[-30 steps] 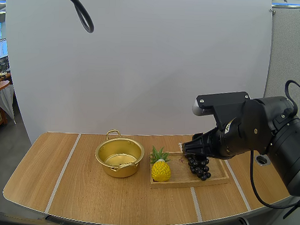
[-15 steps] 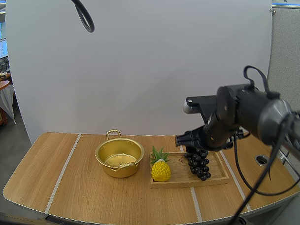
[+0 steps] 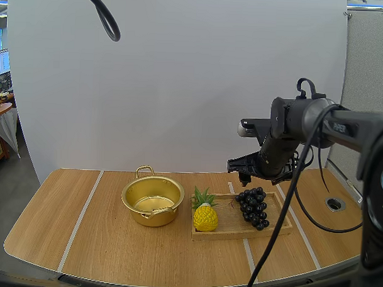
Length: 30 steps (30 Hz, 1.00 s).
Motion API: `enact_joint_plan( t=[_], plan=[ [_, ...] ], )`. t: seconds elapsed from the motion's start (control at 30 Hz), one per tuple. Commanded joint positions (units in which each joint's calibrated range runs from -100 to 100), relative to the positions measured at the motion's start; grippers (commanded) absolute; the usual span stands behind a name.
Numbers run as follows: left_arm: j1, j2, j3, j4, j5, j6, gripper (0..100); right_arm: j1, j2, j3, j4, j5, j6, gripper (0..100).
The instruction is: Open the pot, put the grape inside, and close it
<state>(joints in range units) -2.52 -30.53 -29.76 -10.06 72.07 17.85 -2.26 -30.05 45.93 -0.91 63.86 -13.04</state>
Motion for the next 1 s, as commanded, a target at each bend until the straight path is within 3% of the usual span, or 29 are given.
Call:
enact_joint_plan(
  t=[0.0,0.4,0.97],
  plan=[
    [-0.1,-0.1,-0.5,0.0,-1.9,-0.6,0,-0.3,1.9,-0.3,0.2,-1.4,-1.5,100],
    [-0.1,-0.1,-0.5,0.0,-1.9,-0.6,0,-2.1,10.2,-0.3,-0.6,-6.5,-2.4,100],
    [-0.1,-0.1,-0.5,0.0,-1.9,-0.6,0,-2.9,18.3,-0.3,6.3,-12.3,-8.5,100]
  ],
)
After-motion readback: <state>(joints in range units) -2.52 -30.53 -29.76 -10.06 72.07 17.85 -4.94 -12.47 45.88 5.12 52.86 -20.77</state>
